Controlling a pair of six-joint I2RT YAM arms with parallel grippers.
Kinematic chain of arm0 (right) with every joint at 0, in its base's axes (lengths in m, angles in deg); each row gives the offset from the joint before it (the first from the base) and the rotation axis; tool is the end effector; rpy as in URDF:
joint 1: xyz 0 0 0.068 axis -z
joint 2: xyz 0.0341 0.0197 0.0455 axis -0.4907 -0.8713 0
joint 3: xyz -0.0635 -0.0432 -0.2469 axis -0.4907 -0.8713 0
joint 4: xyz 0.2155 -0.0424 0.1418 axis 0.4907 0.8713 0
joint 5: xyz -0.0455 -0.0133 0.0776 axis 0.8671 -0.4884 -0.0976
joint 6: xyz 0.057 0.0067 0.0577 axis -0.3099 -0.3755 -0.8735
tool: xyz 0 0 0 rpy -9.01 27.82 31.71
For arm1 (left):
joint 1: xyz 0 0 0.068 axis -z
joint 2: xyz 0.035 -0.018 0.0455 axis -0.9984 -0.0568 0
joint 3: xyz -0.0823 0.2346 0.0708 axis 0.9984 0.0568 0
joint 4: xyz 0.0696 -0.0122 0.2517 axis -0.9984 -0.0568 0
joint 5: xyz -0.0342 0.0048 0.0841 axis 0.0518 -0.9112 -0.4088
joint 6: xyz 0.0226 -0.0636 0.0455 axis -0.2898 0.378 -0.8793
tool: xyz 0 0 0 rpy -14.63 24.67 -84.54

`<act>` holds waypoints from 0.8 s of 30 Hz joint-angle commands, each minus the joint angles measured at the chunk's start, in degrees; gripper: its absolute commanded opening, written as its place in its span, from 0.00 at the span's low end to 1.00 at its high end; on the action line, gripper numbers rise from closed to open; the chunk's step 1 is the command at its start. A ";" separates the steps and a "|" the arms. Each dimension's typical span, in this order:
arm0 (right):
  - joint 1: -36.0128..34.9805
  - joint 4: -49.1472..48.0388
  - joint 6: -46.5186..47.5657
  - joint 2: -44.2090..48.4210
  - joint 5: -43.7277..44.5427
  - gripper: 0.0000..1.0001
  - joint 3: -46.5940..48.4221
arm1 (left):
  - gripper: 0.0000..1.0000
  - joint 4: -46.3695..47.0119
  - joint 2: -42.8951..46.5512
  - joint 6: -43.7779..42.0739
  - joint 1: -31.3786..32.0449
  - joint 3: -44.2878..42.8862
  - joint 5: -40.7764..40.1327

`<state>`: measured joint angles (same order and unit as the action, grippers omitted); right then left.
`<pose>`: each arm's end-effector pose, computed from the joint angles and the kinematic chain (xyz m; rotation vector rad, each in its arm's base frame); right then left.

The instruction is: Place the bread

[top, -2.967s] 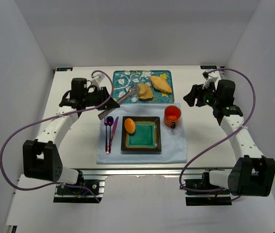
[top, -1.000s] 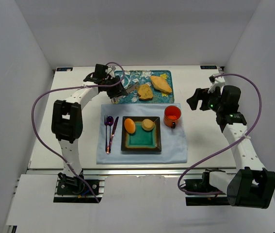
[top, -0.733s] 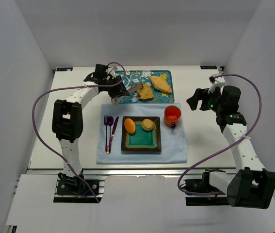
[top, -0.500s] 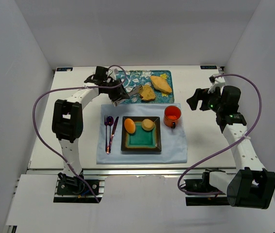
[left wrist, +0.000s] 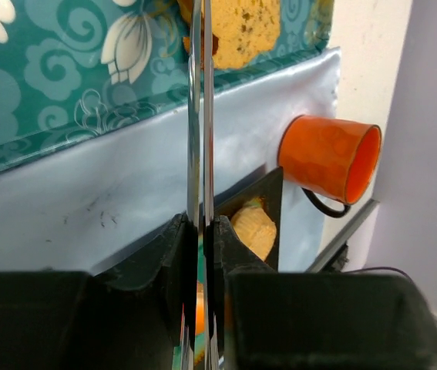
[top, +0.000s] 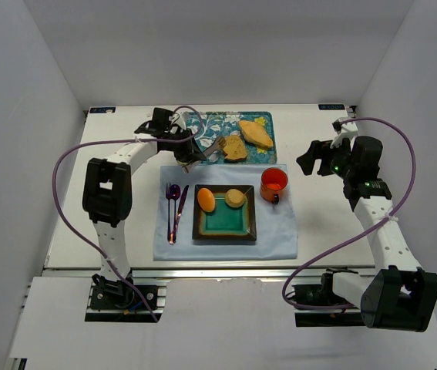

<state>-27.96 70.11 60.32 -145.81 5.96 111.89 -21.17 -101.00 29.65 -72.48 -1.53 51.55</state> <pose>0.2934 0.0199 0.2915 -0.2169 1.8915 0.3798 0.4320 -0.1526 0.1701 -0.0345 2.5980 -1.0776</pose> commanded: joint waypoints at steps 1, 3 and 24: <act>0.33 -1.87 -0.61 1.36 -0.09 0.88 0.76 | 0.01 6.07 6.92 3.78 -1.16 2.21 4.42; 0.33 -1.69 -0.35 1.63 0.00 0.88 0.59 | 0.00 11.06 9.83 5.99 -2.13 5.19 6.08; 0.50 -0.99 -0.52 1.28 -2.28 0.88 0.59 | 0.00 -9.46 52.91 -6.81 -3.80 39.74 15.67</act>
<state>-27.85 70.16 60.34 -144.83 5.19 111.74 -21.71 -51.01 30.35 -76.35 37.42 64.79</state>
